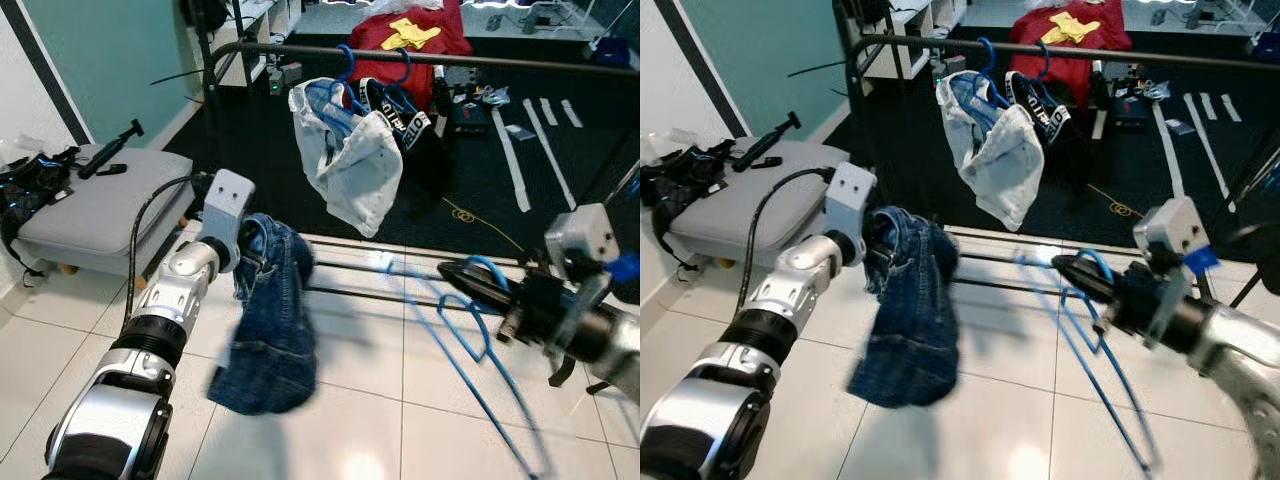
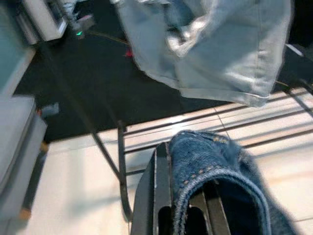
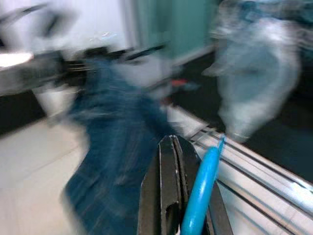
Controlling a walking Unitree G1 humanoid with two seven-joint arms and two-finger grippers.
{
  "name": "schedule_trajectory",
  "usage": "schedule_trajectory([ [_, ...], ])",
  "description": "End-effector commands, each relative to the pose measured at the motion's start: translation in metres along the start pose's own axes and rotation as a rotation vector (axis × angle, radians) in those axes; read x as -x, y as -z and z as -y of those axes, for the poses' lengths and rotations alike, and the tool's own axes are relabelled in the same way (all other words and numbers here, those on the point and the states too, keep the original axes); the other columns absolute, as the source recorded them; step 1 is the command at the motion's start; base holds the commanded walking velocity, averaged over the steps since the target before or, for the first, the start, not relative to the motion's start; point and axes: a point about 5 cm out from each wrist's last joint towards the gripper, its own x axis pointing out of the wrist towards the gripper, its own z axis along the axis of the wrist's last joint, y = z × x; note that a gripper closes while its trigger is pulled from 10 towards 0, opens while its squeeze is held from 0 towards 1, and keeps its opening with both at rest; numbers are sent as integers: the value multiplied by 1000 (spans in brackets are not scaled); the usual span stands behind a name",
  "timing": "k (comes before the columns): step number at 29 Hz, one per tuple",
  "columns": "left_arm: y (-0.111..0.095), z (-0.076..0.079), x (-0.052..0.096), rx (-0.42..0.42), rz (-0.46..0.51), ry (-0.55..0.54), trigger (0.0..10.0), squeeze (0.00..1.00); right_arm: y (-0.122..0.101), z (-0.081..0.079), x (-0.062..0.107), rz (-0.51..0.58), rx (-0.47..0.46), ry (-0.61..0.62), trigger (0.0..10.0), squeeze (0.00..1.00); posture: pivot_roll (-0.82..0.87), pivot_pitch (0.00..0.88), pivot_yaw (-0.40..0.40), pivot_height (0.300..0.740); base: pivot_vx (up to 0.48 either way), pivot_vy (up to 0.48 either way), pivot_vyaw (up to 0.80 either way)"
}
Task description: Hang hanger
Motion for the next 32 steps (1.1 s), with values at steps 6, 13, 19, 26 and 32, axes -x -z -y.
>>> schedule_trajectory([
  [6,18,-29,17,120,-29,-199,10000,0,31,10,-9,-46,-60,185,10000,0,-69,118,89,740,0,0,0],
  [13,81,-28,80,146,-142,-334,10000,0,86,-21,3,-195,-61,257,10000,0,-46,137,48,740,0,0,786],
  [19,82,14,138,206,-28,-276,10000,0,104,-65,29,-226,-3,348,10000,0,-21,175,19,740,0,0,769],
  [26,85,19,147,254,-24,-322,10000,0,108,-62,34,-193,-59,423,10000,0,-13,180,-7,740,0,0,769],
  [32,84,33,157,325,-57,-306,10000,0,112,-71,43,-195,-123,404,10000,0,-15,190,-23,740,0,0,769],
])
